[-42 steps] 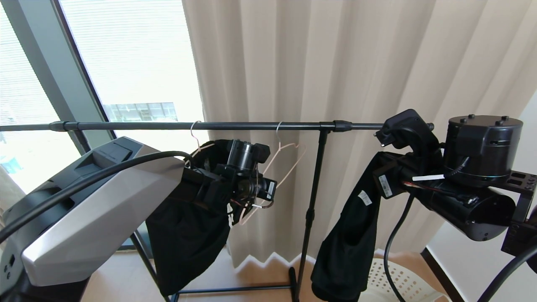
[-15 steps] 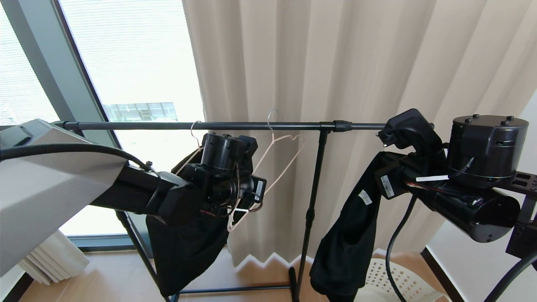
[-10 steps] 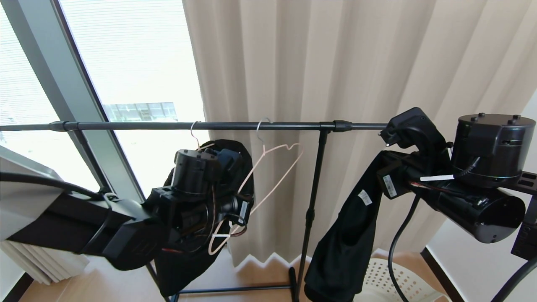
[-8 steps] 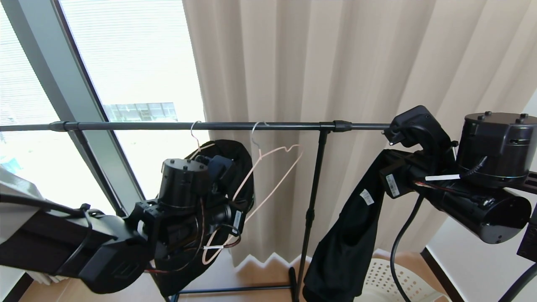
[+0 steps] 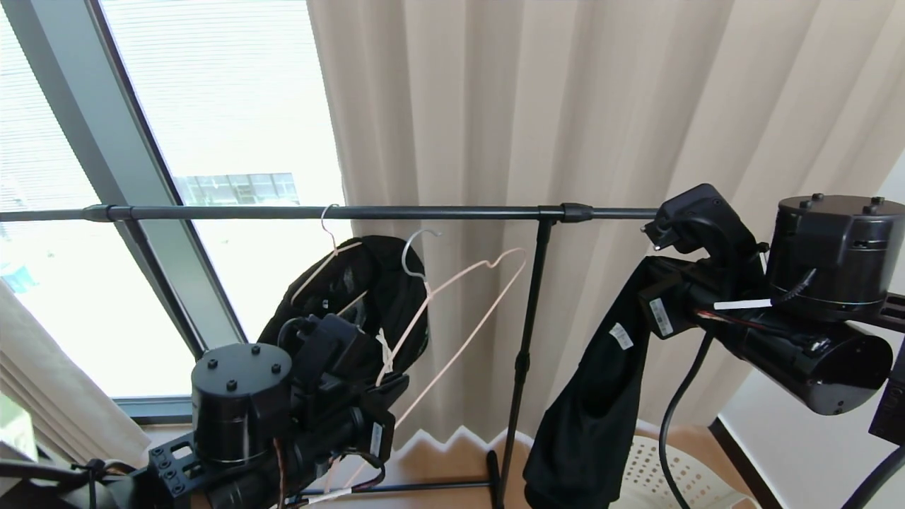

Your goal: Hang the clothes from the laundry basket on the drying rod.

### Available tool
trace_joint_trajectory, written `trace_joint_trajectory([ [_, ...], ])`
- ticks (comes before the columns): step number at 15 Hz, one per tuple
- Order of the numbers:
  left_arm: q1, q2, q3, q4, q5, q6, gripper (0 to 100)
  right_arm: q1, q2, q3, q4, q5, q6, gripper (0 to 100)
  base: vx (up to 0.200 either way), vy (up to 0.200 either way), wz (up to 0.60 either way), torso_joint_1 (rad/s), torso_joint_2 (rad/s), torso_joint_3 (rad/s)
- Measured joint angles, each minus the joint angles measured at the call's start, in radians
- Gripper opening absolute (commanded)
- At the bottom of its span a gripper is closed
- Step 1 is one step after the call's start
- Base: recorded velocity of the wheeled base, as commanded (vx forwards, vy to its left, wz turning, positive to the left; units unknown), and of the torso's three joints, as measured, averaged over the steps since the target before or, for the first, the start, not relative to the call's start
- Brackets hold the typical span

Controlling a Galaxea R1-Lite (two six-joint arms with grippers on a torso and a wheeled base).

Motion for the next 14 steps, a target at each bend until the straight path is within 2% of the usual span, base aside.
trace_joint_trajectory([
  [1,-0.013,-0.002,0.035,-0.043,0.000,0.019,0,0.000,0.014,-0.007,-0.001,-0.001,0.000,0,0.000,0.000,0.00,0.000,0.00,0.000],
  [6,-0.072,-0.019,0.113,-0.057,-0.014,0.038,0,-0.025,0.053,-0.024,-0.005,-0.005,-0.001,0,0.000,0.000,0.00,0.000,0.00,0.000],
  [14,-0.116,-0.024,0.135,-0.100,-0.016,0.040,0,-0.062,0.096,-0.063,-0.005,-0.006,0.000,0,0.000,0.000,0.00,0.000,0.00,0.000],
])
